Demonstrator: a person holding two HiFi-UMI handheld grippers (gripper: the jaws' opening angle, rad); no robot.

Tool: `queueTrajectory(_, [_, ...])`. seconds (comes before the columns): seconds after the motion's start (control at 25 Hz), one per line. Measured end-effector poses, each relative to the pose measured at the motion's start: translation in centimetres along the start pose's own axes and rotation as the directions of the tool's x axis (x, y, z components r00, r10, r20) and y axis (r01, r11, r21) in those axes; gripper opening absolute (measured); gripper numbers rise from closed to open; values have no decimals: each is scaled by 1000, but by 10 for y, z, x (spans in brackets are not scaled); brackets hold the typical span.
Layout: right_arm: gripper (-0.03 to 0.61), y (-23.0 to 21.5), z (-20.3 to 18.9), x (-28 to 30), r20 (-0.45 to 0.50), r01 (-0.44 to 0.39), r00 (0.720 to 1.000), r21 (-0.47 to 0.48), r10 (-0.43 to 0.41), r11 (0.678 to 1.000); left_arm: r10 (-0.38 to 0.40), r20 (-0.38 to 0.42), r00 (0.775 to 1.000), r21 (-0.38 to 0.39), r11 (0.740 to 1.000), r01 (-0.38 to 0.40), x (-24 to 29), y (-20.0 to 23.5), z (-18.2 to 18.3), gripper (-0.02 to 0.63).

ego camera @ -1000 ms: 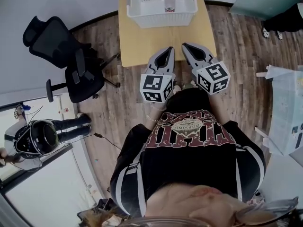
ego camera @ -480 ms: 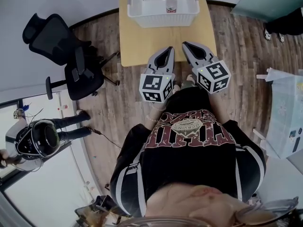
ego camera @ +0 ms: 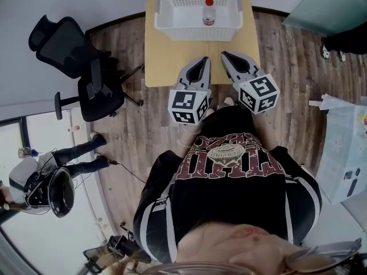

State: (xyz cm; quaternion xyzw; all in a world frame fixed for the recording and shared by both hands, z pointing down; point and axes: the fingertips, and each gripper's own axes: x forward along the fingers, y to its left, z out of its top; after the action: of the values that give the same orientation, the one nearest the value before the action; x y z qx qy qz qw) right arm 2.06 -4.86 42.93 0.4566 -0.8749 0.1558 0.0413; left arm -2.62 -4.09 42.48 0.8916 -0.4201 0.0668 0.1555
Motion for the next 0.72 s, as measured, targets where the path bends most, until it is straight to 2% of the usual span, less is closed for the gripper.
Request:
queueTrajectory(0.32, [17,-34,21,3,-7,-72,997,-30,71,997,67,14,998,-2,998,-67,32,-12,15,48])
queueTrajectory(0.48, [18,-41,29,19,-20,-95,995,-36,95,995,97,17,995,-17,995,-97,41,-1,22,48])
queueTrajectory(0.72, [17,-51,29,18,-29,-123,992,-43,122,991,109,9,994,-26,994,-109,54,-3,18,48])
